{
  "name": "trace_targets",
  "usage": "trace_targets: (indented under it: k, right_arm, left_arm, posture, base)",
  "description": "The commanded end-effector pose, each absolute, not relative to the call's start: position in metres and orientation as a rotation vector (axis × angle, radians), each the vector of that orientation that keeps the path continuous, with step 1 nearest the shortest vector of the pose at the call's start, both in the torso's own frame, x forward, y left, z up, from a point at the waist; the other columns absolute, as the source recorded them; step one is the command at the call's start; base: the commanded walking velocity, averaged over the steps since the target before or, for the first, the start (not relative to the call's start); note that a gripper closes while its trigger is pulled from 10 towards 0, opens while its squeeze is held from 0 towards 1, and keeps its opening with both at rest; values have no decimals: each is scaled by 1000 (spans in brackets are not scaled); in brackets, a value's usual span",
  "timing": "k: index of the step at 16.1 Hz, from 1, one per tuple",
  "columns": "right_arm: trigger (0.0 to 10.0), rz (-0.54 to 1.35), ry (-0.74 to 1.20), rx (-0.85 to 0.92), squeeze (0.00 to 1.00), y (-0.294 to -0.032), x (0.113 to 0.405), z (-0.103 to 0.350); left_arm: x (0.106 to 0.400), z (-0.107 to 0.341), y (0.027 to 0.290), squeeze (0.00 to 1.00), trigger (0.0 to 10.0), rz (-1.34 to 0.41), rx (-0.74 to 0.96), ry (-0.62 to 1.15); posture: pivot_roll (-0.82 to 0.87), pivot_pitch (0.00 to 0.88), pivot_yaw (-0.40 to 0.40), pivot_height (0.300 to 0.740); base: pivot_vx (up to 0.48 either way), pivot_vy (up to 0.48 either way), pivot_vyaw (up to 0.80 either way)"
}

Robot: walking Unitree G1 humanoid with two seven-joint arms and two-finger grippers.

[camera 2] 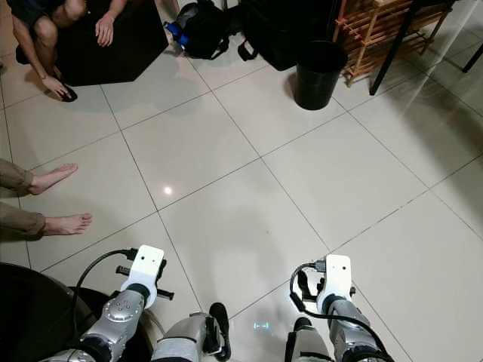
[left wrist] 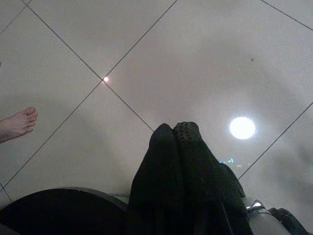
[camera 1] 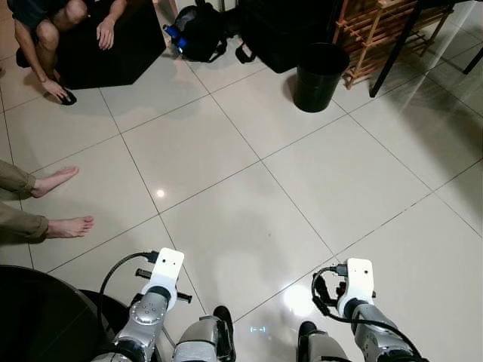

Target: Picking trash to rubbish bin

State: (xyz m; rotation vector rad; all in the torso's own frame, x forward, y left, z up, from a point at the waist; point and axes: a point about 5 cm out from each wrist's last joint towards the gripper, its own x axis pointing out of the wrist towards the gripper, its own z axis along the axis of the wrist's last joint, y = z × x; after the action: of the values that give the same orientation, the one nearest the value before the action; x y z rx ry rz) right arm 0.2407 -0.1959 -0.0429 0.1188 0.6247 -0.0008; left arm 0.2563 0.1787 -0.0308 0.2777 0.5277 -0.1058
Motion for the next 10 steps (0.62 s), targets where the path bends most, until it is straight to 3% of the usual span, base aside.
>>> trace_targets:
  k: [1,7,8,9,10]
  right_arm:
    - [10000,-7,677,123,0,-195,230,-51]
    - [10000,-7,677,123,0,-195,230,-51]
    - [10000,-7,682,110,0,-195,230,-52]
    - [10000,22,645,110,0,-191,233,-49]
    - [10000,35,625,114,0,-190,234,-47]
  left_arm:
    - [245,-40,184,0,10000,-99,277,582]
    - [245,-40,184,0,10000,-99,277,582]
    - [245,-40,184,0,10000,-99,276,581]
    - [249,-37,183,0,10000,-90,252,576]
    - [251,-36,183,0,10000,-85,242,574]
  posture:
    - [75,271,111,740]
    - [75,271,111,740]
    - [0,0,0,740]
    - [81,273,113,740]
    - [81,274,114,740]
  base:
    - [0,0,0]
    - [0,0,0]
    - [0,0,0]
    - [0,0,0]
    - [0,0,0]
